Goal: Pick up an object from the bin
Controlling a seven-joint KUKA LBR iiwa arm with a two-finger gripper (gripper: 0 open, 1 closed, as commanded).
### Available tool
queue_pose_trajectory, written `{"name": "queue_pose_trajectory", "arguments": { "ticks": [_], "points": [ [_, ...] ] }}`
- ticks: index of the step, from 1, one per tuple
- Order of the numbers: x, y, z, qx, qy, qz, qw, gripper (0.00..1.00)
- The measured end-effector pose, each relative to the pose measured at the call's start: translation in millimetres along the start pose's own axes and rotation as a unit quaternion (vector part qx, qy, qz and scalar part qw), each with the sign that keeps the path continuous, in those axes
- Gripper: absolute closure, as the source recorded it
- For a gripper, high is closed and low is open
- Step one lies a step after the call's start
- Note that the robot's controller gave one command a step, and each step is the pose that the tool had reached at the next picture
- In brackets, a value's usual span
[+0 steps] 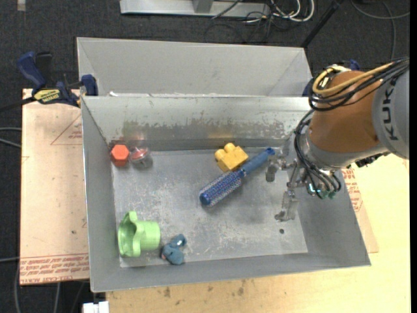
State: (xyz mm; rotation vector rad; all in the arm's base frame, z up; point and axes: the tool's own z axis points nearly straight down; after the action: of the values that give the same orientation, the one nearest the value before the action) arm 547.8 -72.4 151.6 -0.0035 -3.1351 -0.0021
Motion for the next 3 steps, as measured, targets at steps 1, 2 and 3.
{"name": "queue_pose_trajectory", "arguments": {
  "ticks": [1,2,3],
  "points": [
    [-70.2,83,82,0.0,-0.0051,-0.141,0.99,0.0],
    [-56.3,93,50,0.001,-0.0049,-0.228,0.9737,0.0],
    [-65.8,79,49,0.002,-0.0056,-0.234,0.9723,0.0]
  ]
}}
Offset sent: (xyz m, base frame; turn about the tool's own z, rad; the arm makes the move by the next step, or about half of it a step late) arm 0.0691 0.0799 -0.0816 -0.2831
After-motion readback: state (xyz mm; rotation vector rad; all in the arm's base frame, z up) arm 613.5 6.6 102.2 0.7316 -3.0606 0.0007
